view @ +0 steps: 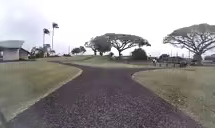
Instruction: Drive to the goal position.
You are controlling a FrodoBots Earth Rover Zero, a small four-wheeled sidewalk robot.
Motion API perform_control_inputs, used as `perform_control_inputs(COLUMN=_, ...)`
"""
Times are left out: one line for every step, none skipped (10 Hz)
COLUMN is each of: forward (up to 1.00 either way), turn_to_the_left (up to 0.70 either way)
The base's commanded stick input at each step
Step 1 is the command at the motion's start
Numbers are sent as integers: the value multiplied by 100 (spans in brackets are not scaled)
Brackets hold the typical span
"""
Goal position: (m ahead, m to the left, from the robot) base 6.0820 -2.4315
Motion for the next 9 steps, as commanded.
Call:
perform_control_inputs(forward=70, turn_to_the_left=-7)
perform_control_inputs(forward=70, turn_to_the_left=-13)
perform_control_inputs(forward=70, turn_to_the_left=-4)
perform_control_inputs(forward=70, turn_to_the_left=0)
perform_control_inputs(forward=70, turn_to_the_left=0)
perform_control_inputs(forward=70, turn_to_the_left=-6)
perform_control_inputs(forward=70, turn_to_the_left=-17)
perform_control_inputs(forward=70, turn_to_the_left=-34)
perform_control_inputs(forward=70, turn_to_the_left=0)
